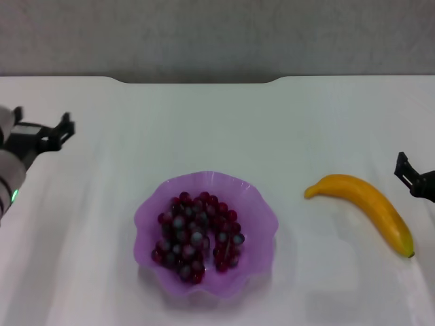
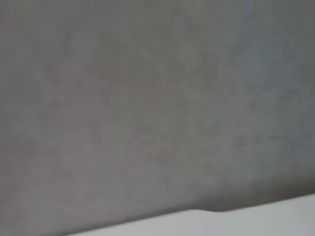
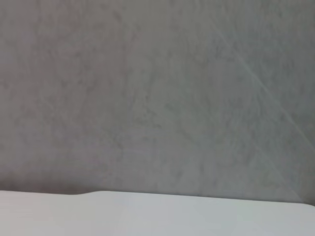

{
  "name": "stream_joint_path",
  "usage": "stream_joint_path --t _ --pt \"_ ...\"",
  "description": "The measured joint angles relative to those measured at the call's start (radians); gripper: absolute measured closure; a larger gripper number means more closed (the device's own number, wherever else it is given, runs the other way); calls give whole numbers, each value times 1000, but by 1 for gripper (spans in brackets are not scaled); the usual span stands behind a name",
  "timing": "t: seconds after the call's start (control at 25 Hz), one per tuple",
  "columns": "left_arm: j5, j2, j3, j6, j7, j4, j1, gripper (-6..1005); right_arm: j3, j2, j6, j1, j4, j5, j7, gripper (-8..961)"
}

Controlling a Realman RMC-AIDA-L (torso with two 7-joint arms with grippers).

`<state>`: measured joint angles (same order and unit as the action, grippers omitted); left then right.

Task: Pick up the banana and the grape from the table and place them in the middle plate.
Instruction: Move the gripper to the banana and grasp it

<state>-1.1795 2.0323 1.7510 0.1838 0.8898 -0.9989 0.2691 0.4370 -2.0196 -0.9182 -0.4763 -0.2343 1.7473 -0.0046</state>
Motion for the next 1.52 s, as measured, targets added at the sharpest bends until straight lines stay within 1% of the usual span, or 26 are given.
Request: stream_joint_path --t 0.12,0.2,0.28,0.32,0.36,0.48,0.56,0.68,0.8,0.96,1.04,1.12,1.2,1.28,1.32,1.36,1.4,1.44,1.48,1.52 --pt "68 -8 114 215 -105 97 9 117 0 -1 0 -2 0 0 0 62" --pt "189 -9 164 339 -238 162 15 116 0 -1 0 -2 1 1 0 62" --pt "348 -8 183 445 -424 241 20 116 0 -1 0 -2 0 1 0 61" --pt "401 -8 183 479 -493 267 23 116 0 -1 0 -2 -2 2 0 61" --pt "499 -9 177 547 -635 335 33 116 0 -1 0 -2 -3 6 0 61" --pt "636 -15 158 651 -869 469 68 115 1 -1 0 -2 -5 20 -1 61" --pt "669 -21 148 678 -949 529 92 115 5 -1 -2 -2 -7 24 -1 62" --pt "677 -22 118 685 -981 591 113 114 7 0 6 -6 -27 25 -1 62" --pt "680 -17 89 687 -983 625 111 116 2 9 79 -30 -65 28 -1 62" --pt "681 -16 87 680 -980 635 105 117 16 24 161 -41 -105 45 6 62" --pt "681 -16 90 677 -979 635 105 117 31 45 213 -46 -136 63 16 62" --pt "681 -17 88 676 -980 635 106 116 46 83 272 -49 -194 83 36 62" --pt "681 -17 86 676 -982 636 104 116 65 139 324 -43 -276 116 65 62" --pt "682 -17 85 676 -982 638 101 116 105 194 374 -26 -372 162 81 62" --pt "682 -16 84 676 -981 642 101 116 141 220 410 -12 -423 193 81 62" --pt "682 -16 84 677 -980 647 102 116 184 241 452 3 -468 230 81 62" --pt "682 -16 84 677 -979 653 103 116 230 257 504 21 -512 275 80 61" --pt "682 -15 84 678 -979 658 105 116 279 267 555 39 -550 322 79 61" --pt "682 -15 84 680 -979 659 106 116 348 274 626 66 -600 386 79 61" --pt "682 -14 84 682 -979 660 106 116 417 275 691 91 -645 443 78 61"
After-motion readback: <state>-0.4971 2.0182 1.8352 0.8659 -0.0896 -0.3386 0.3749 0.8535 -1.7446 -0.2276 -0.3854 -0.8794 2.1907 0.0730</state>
